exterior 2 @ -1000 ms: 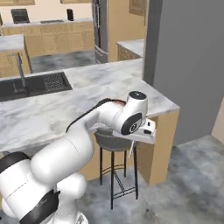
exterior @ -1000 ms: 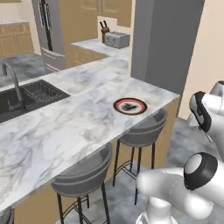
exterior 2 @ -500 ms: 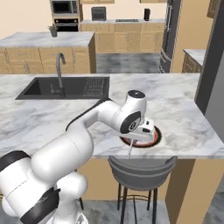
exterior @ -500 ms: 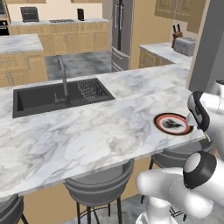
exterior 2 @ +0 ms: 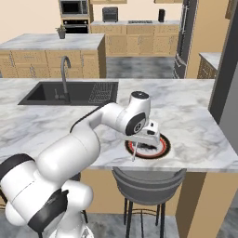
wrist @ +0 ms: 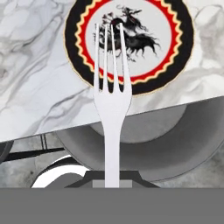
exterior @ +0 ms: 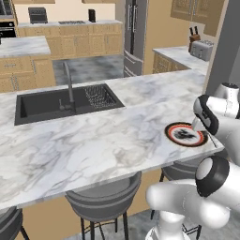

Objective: Take the fork and place it on the left side of the plate. Then take the spoon and place it on the right side of the plate. Make sure they're directly next to the plate.

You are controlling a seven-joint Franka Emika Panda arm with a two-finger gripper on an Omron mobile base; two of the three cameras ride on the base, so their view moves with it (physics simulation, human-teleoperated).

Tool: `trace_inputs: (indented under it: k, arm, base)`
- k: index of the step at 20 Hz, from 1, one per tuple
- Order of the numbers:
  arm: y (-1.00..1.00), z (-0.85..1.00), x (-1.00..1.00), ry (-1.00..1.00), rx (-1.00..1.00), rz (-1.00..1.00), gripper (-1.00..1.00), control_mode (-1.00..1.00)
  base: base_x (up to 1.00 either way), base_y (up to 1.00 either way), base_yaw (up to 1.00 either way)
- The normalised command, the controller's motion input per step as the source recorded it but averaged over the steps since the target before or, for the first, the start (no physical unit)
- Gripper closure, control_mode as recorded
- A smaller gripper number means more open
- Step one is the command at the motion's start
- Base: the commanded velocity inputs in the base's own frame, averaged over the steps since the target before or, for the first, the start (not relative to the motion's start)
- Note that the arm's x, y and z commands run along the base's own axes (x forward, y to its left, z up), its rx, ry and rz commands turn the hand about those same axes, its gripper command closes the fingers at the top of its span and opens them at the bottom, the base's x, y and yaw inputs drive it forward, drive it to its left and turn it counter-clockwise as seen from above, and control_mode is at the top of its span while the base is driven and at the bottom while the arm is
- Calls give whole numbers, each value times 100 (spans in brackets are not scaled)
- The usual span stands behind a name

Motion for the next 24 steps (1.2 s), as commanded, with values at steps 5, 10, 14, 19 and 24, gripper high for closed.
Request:
trace_inputs:
  k: [5,10,14,19,24]
  arm:
    - [0,0,0,0,0,0,100,100]
    - [0,0,0,0,0,0,100,100]
    - [0,0,0,0,0,0,100,100]
    - [0,0,0,0,0,0,100,-100]
    - [0,0,0,0,0,0,100,-100]
  base:
    - [0,0,0]
    - [0,0,0]
    - [0,0,0]
    - [0,0,0]
    - [0,0,0]
